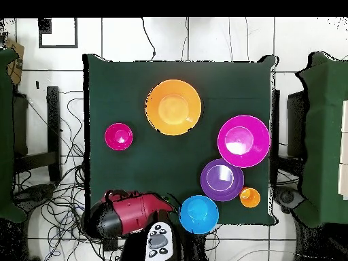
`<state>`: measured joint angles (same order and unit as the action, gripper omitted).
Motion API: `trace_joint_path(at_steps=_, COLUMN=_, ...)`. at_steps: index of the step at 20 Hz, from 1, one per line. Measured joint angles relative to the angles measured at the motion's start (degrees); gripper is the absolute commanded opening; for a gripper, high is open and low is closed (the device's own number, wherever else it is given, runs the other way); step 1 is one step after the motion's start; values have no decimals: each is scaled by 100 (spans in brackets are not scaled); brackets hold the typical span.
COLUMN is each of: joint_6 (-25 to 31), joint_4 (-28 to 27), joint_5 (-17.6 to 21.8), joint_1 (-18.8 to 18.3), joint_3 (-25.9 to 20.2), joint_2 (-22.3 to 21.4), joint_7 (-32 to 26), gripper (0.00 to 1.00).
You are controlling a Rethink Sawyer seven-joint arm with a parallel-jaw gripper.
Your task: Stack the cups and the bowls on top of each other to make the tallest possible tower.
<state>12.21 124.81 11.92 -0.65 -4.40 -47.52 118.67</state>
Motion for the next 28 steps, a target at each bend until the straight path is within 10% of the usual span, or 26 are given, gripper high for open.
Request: trace_joint_path(at_steps=28, joint_6=-671, joint_4=89, joint_5=199, joint_1=482, joint_3=120, joint_2=1231, joint_7=0, gripper=100)
